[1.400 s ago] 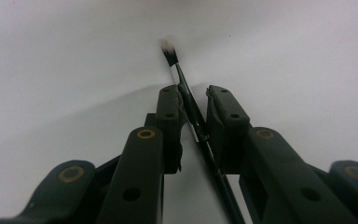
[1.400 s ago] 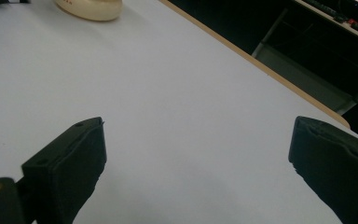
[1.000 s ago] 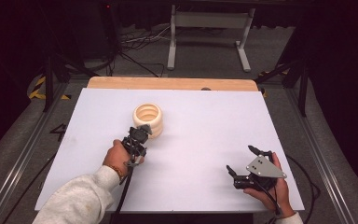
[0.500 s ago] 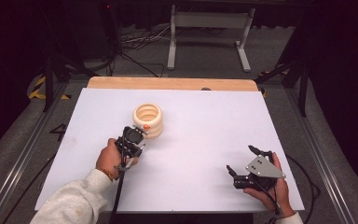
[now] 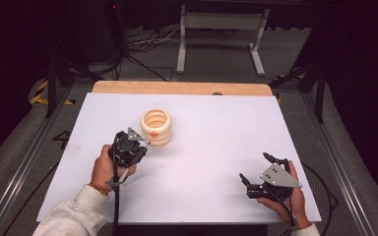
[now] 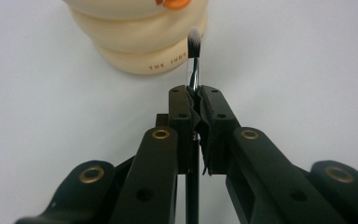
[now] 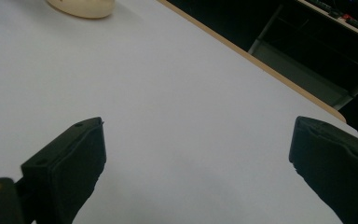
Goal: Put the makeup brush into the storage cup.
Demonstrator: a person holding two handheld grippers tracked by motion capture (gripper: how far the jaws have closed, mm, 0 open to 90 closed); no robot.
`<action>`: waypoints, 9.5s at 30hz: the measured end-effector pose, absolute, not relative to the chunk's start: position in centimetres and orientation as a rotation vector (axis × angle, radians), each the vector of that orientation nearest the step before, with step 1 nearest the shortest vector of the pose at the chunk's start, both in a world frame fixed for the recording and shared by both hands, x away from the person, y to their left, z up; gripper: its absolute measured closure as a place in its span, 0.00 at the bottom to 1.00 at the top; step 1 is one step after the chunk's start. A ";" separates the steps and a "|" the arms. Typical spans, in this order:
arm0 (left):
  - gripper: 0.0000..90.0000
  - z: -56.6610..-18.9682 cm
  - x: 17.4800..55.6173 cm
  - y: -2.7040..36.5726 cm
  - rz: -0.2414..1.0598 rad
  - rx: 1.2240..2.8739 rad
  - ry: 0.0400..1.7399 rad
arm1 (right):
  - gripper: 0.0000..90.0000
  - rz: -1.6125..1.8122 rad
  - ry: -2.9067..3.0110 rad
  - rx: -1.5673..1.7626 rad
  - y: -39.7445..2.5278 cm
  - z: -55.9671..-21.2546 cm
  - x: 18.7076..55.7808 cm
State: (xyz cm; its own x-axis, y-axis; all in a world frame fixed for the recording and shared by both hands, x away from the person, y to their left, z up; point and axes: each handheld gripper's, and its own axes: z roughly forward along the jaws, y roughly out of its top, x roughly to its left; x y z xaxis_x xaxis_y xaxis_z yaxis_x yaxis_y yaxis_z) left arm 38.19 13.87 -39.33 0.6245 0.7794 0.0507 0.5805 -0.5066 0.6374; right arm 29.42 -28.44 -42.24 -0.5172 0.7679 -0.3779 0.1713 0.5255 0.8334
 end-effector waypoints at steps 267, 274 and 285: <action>0.04 -36.6 40.4 18.1 0.828 1.706 0.679 | 0.04 1.154 1.794 0.716 -29.5 -40.5 27.6; 0.04 -36.6 39.8 18.8 0.803 1.696 0.671 | 0.04 1.150 1.800 0.714 -29.4 -40.6 27.7; 0.05 -37.3 38.4 19.1 0.797 1.736 0.638 | 0.04 1.150 1.800 0.714 -29.4 -40.6 27.6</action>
